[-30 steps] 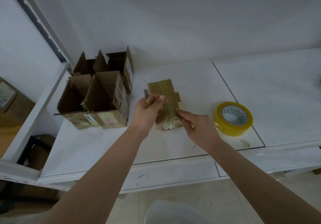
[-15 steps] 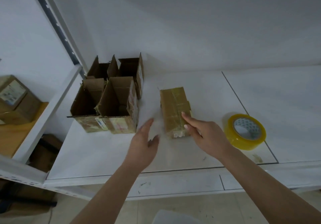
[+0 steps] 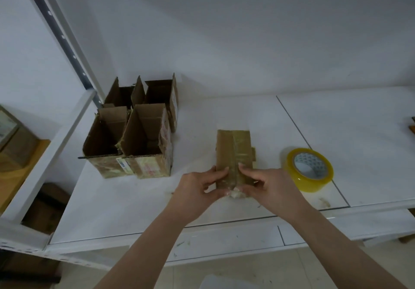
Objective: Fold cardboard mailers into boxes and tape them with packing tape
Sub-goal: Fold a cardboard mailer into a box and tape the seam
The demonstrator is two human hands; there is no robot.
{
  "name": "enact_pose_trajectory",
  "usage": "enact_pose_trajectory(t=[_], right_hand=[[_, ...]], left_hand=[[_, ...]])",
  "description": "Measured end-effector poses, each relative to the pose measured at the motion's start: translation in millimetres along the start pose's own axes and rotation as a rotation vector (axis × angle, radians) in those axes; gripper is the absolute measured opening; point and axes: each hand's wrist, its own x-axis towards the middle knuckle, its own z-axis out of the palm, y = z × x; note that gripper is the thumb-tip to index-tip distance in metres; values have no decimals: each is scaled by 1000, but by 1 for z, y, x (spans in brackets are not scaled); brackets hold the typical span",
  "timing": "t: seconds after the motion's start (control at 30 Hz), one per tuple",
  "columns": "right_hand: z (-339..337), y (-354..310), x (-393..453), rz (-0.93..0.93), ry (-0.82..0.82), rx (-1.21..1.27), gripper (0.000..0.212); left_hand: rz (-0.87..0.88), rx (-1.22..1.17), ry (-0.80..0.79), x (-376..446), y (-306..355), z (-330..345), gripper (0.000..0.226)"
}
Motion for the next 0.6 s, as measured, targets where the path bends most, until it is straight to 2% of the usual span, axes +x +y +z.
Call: enact_pose_trajectory(t=[0.17, 0.33, 0.47, 0.6], right_hand=[[2, 2, -3, -54, 16, -161, 66], [14, 0, -14, -277, 165, -459, 65], [27, -6, -16, -213, 253, -538, 65], [30, -7, -19, -135, 274, -475, 64]], left_hand=[[102, 134, 66, -2, -5, 7, 58], [235, 362, 141, -7, -9, 18, 54], [264, 430, 180, -11, -9, 25, 55], [277, 407, 214, -14, -7, 29, 55]])
